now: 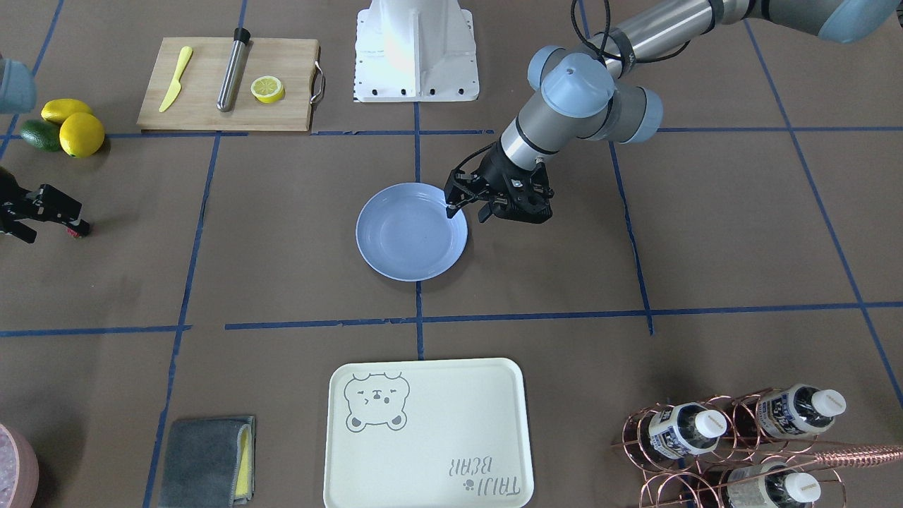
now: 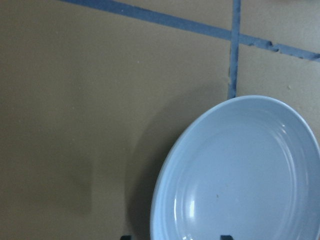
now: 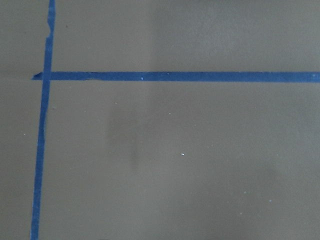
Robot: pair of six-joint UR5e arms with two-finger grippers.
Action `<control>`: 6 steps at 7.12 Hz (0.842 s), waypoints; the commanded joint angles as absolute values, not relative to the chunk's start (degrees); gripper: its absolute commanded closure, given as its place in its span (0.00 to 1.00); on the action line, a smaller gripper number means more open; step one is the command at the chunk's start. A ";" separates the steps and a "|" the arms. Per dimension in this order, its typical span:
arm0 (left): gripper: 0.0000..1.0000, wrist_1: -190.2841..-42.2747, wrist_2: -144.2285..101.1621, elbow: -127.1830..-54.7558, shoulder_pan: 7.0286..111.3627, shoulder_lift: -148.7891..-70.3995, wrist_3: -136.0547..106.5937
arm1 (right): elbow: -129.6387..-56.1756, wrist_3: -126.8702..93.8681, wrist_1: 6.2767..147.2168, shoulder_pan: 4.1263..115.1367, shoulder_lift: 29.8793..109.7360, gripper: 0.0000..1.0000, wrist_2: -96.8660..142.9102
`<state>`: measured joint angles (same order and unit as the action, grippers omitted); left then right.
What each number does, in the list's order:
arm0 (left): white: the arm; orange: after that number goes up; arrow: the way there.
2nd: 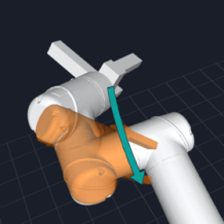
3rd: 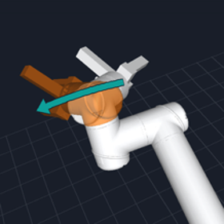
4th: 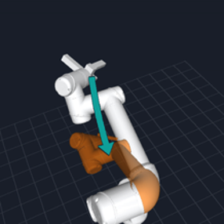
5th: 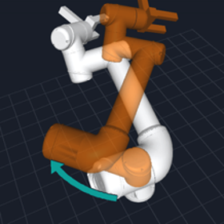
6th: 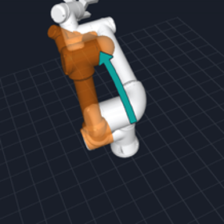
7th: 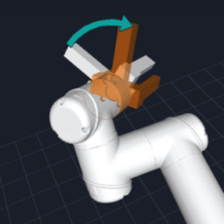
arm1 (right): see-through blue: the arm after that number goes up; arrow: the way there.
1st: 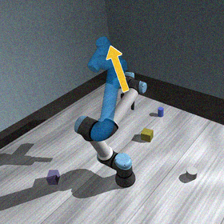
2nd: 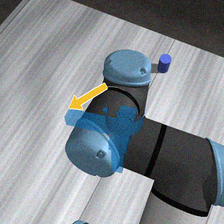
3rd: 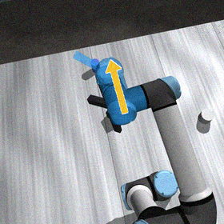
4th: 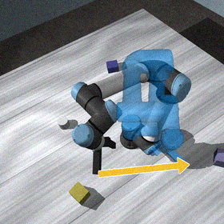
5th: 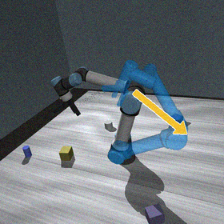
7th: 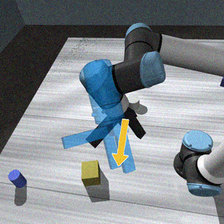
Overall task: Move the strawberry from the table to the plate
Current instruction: 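Lower the blue plate onto the table center while the right arm reaches in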
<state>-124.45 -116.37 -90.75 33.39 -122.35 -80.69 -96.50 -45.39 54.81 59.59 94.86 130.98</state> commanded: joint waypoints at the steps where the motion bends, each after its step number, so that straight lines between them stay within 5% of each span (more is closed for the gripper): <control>1: 0.34 -124.45 -116.37 -90.79 33.75 -122.34 -80.77 | -94.15 -47.29 53.88 55.73 96.15 0.01 127.10; 4: 0.33 -124.45 -116.37 -90.97 33.84 -122.34 -80.77 | -91.32 -47.29 53.88 55.29 96.24 0.17 127.09; 6: 0.33 -124.45 -116.28 -91.23 33.84 -121.91 -80.77 | -91.32 -47.29 53.88 54.93 96.06 0.82 127.35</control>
